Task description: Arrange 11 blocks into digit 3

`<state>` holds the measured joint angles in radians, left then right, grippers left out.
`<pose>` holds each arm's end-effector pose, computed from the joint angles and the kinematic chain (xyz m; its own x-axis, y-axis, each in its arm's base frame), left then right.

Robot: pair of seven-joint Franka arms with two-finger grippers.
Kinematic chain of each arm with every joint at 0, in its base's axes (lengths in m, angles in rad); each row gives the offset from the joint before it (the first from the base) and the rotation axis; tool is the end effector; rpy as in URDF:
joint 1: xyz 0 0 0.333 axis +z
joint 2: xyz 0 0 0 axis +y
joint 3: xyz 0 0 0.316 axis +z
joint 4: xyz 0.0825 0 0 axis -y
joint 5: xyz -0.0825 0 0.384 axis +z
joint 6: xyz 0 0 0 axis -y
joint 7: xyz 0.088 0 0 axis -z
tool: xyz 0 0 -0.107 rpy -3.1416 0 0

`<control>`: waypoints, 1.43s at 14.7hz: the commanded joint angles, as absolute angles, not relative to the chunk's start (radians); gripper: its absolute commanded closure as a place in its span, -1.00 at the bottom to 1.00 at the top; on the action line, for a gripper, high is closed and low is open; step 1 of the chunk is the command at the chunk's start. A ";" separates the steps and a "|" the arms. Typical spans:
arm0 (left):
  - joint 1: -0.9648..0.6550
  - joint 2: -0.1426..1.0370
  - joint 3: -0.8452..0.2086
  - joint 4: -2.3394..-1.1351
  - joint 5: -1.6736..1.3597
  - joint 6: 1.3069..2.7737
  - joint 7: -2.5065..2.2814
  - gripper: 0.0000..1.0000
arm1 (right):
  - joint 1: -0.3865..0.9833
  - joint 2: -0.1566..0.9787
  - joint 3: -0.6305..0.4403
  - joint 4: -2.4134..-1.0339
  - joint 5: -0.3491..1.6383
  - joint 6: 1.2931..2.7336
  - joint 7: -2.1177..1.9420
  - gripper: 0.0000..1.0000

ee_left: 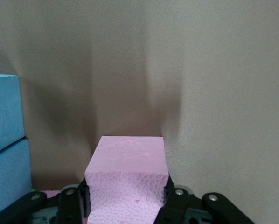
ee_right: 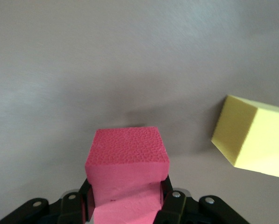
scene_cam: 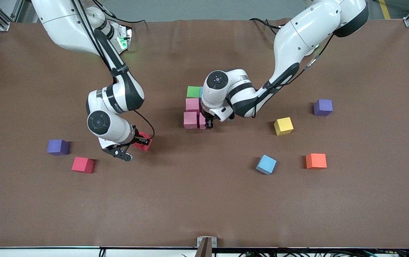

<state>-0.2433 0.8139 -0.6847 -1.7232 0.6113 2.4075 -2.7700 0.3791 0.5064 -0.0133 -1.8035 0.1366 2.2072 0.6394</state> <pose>0.4453 -0.5055 0.2025 -0.0049 0.9929 -0.1192 1.0000 0.0059 0.0078 0.5973 0.2343 0.2564 0.9271 -0.3471 -0.1413 -0.3523 -0.9358 -0.0123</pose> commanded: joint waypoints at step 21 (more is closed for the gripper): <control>-0.272 0.801 -0.681 -1.741 0.669 2.407 -2.942 -1.00 | 0.531 0.799 -0.021 -1.315 0.130 1.991 0.428 0.16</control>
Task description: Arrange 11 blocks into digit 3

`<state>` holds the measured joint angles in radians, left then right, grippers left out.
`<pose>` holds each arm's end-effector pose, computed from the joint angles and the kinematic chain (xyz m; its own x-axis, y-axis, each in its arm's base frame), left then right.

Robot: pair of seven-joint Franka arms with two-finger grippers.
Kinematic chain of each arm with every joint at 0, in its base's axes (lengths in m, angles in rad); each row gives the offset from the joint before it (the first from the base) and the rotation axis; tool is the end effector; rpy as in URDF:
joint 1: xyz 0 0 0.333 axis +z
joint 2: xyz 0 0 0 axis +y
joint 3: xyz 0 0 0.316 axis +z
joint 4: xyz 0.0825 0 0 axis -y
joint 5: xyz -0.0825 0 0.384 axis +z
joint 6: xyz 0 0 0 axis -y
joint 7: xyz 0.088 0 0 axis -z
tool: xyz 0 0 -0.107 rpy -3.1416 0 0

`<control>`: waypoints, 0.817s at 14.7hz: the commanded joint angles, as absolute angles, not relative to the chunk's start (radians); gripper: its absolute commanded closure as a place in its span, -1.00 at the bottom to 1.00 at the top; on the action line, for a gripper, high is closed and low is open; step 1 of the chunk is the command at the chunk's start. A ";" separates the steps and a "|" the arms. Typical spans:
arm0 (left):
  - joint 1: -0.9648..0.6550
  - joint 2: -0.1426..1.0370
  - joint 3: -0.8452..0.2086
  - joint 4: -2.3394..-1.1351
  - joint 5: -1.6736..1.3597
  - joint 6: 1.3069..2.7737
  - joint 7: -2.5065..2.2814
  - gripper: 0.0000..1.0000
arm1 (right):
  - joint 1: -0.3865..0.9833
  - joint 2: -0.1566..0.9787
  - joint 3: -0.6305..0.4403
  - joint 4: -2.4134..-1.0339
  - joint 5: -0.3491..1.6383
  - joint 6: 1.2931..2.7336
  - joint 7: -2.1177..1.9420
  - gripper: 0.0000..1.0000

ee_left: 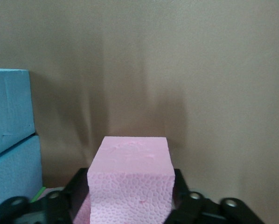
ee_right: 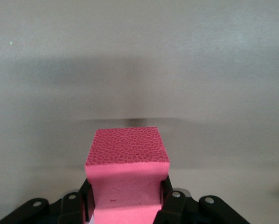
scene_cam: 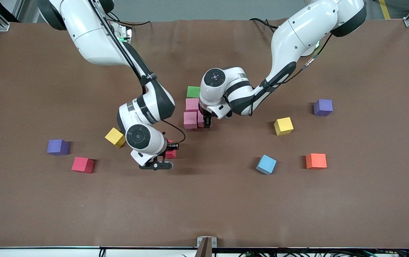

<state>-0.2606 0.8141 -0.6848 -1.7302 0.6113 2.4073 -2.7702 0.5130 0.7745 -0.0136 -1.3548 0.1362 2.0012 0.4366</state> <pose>0.4338 -0.5124 0.1999 0.0148 0.9933 -0.1148 0.9999 -0.0145 0.0030 0.6300 0.3553 0.2507 0.9866 0.0046 -0.1629 -0.0021 -0.9992 -0.0406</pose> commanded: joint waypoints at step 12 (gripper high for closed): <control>-0.039 0.571 -0.776 -1.720 0.657 2.169 -2.544 -1.00 | 0.601 0.816 -0.021 -1.312 0.135 1.991 0.434 0.24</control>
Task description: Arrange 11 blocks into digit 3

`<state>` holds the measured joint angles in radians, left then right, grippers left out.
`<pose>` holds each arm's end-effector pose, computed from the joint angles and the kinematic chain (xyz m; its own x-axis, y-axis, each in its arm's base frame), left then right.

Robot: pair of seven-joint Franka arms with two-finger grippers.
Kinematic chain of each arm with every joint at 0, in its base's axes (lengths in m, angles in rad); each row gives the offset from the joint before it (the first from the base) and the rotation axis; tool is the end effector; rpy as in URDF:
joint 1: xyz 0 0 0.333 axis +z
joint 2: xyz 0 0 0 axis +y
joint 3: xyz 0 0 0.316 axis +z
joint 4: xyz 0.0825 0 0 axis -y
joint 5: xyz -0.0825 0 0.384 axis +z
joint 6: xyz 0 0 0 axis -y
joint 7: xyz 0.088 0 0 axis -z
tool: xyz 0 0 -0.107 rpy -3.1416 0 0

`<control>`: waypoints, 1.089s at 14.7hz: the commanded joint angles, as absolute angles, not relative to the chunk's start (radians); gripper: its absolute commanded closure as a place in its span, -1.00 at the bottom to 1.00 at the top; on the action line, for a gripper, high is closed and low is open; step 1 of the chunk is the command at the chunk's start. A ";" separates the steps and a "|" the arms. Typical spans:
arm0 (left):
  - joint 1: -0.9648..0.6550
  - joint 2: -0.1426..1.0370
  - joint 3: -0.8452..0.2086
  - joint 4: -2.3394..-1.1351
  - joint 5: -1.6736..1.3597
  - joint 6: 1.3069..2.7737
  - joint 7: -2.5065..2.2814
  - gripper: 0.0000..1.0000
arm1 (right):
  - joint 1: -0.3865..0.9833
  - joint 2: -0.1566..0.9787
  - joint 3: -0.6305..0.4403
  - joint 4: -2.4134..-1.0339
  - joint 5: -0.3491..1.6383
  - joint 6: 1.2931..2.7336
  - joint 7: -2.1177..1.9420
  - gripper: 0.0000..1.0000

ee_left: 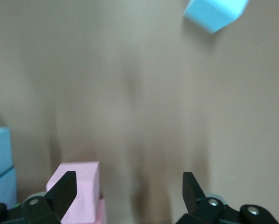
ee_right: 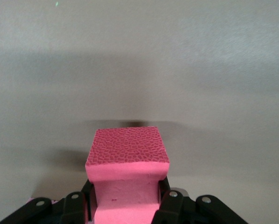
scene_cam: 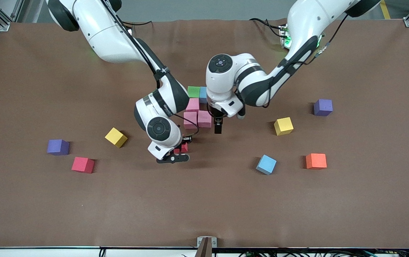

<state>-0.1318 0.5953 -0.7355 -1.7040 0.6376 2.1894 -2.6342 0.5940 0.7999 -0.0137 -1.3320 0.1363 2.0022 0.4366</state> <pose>0.4945 -0.4574 0.3229 0.0607 0.9979 0.0210 0.9845 -0.0633 0.1637 0.6022 0.4072 0.2425 0.9828 0.0842 -0.1642 0.0787 -0.9961 -0.0396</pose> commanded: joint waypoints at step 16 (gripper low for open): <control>0.216 0.819 -0.706 -1.491 0.466 2.149 -1.700 -1.00 | 0.655 0.836 -0.026 -1.310 0.201 1.983 0.538 0.27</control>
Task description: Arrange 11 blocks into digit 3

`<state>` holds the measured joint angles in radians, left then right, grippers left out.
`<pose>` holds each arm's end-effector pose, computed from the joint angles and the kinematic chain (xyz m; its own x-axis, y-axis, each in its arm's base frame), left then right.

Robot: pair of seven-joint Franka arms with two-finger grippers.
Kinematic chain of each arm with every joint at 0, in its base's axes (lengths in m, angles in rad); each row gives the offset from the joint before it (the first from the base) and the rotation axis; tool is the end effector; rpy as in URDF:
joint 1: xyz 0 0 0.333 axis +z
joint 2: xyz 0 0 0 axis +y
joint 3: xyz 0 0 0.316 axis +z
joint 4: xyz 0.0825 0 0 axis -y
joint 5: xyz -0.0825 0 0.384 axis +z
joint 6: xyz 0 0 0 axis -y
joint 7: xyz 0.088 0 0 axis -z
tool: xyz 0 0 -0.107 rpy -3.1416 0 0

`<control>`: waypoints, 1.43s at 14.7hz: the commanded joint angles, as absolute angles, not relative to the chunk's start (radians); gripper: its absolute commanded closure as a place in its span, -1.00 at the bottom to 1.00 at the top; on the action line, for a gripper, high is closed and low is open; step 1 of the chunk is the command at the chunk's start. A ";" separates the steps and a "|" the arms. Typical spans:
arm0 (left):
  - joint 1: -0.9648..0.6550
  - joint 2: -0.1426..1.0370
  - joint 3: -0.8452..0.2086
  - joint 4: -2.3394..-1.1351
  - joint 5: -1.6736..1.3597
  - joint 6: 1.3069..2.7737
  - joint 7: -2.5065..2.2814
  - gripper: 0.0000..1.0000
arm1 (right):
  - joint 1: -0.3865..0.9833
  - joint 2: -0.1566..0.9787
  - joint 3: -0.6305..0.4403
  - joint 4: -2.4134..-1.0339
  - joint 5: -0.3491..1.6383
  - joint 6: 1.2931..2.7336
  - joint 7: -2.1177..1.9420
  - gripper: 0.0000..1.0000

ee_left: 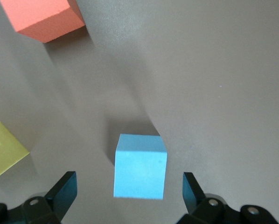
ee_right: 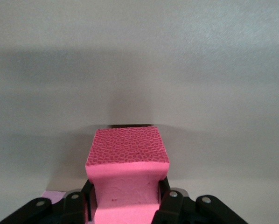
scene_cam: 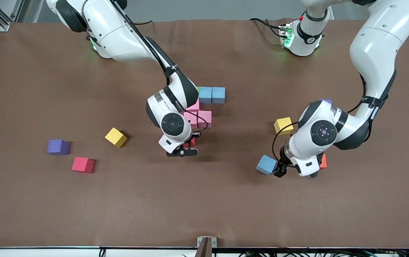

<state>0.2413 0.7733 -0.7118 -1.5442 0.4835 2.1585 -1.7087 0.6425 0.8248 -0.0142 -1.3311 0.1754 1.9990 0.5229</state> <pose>0.6683 -0.2230 0.2779 0.4283 0.9008 -0.0713 0.9036 -0.4263 0.0421 0.5786 0.4361 0.2249 0.9780 0.0270 -0.2068 0.0198 -0.9991 -0.0368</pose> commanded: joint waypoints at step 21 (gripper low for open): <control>0.141 0.888 -0.611 -1.502 0.473 2.296 -1.744 -0.02 | 0.680 0.859 -0.029 -1.281 0.196 1.945 0.545 0.27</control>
<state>0.1502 0.8917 -0.6158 -1.5147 0.4824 2.2920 -1.7348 0.6660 0.8413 -0.0150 -1.3099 0.1798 1.9536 0.5292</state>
